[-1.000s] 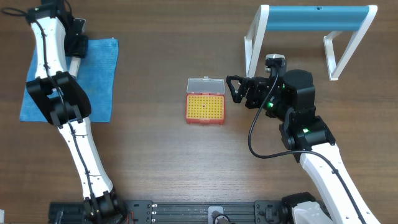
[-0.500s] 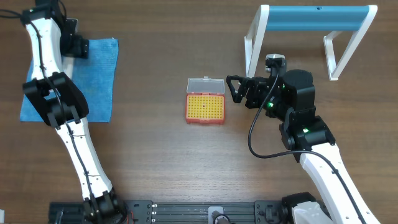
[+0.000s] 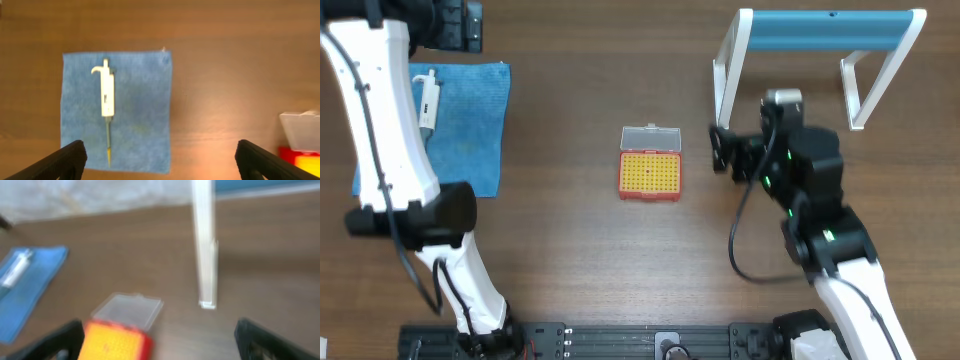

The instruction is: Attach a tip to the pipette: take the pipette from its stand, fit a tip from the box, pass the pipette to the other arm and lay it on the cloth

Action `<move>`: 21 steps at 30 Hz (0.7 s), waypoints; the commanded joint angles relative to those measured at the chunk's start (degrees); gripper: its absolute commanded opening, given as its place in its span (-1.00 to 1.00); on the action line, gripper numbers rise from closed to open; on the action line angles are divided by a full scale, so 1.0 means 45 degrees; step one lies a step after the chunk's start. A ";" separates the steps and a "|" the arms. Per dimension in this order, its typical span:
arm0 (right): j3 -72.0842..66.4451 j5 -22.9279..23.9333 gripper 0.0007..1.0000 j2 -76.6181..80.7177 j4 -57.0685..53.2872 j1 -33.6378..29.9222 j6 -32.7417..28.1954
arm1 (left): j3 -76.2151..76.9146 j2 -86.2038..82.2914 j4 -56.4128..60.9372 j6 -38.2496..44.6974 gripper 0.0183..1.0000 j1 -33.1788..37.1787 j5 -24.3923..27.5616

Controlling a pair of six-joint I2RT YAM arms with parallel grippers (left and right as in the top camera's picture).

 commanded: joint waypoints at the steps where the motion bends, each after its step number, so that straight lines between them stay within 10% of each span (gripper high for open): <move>1: -0.0141 0.1078 0.95 -0.3041 -0.3473 -0.0039 -0.2069 | -0.1360 -0.3764 -0.0136 -0.2346 0.92 -0.1321 0.1685; 6: -0.1991 0.0534 0.95 -0.8510 -0.4974 -0.0039 -0.3060 | -1.0428 -1.1400 -0.0131 -0.6747 0.92 -0.4624 0.0495; 10: -0.3682 0.0544 0.95 -1.1040 -0.5960 -0.0039 -0.0510 | -1.7694 -1.7252 0.0078 -1.0865 0.92 -0.5226 0.0544; 21: -0.4163 0.0593 0.95 -1.1030 -0.7359 -0.0039 0.0092 | -2.1167 -1.8617 0.0602 -1.0914 0.92 -0.5226 0.0544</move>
